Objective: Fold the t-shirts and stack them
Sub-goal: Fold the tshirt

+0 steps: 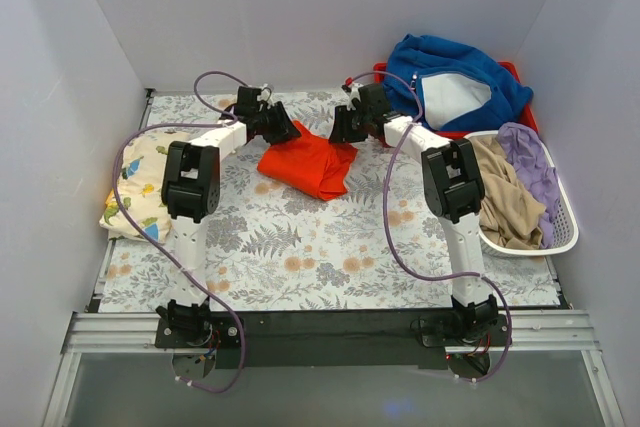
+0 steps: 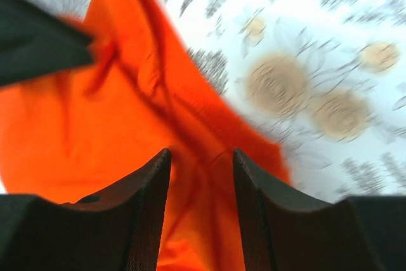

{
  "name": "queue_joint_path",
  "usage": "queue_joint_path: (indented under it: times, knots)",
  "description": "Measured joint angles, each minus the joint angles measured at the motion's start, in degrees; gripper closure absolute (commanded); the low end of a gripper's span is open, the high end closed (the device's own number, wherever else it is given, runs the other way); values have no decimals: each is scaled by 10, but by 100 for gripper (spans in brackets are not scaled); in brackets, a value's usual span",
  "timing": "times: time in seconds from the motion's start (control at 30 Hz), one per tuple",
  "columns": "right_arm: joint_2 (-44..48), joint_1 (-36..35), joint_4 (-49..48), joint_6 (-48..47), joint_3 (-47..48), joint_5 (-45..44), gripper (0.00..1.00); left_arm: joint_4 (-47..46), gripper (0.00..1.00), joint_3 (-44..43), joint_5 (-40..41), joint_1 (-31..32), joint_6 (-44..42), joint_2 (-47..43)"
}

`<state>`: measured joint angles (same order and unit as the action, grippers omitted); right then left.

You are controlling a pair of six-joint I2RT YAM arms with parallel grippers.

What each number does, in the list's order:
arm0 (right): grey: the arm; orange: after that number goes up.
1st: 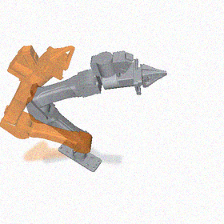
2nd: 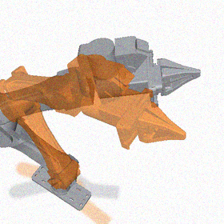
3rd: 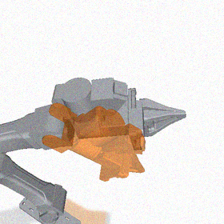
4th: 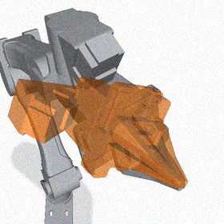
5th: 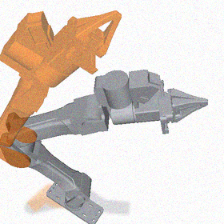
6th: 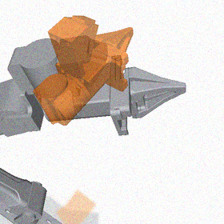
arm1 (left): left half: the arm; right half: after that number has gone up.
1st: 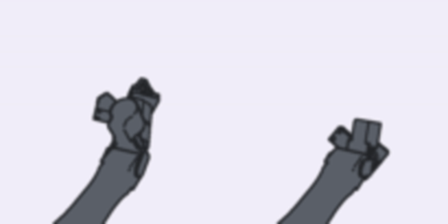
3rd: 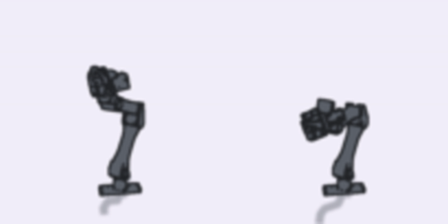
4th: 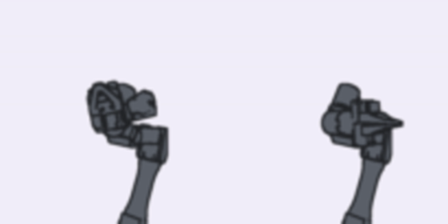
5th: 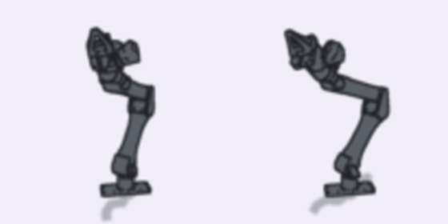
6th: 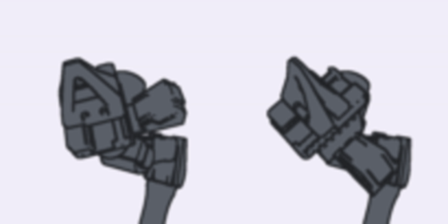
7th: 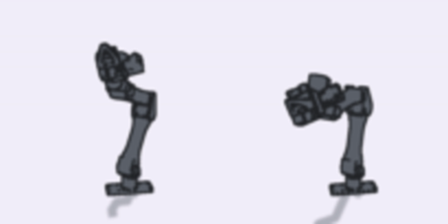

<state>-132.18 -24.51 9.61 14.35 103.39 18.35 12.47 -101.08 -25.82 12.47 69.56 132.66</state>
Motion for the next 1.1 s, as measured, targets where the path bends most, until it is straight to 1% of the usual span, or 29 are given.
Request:
queue_joint_path:
  times: [0.2,0.37,0.5,0.6,0.73,0.9,1.1]
  knots:
    - [-21,9,5,-18,38,-33,50,-48,64,113,-6,0,-28,-113]
    - [-21,9,9,-31,32,-33,48,-68,64,120,-8,0,-45,-183]
    - [4,9,10,-39,-5,-23,48,-83,64,133,19,0,-49,-208]
    - [43,8,10,-42,-47,-15,48,-91,64,165,42,0,-50,-210]
    - [104,3,8,-42,-82,2,48,-90,65,204,49,-2,-50,-194]
    - [148,-18,-11,-42,-103,25,48,-94,66,198,23,-3,-43,-144]
    - [145,-60,-16,-41,-131,43,48,-76,66,155,-6,-3,-40,-91]
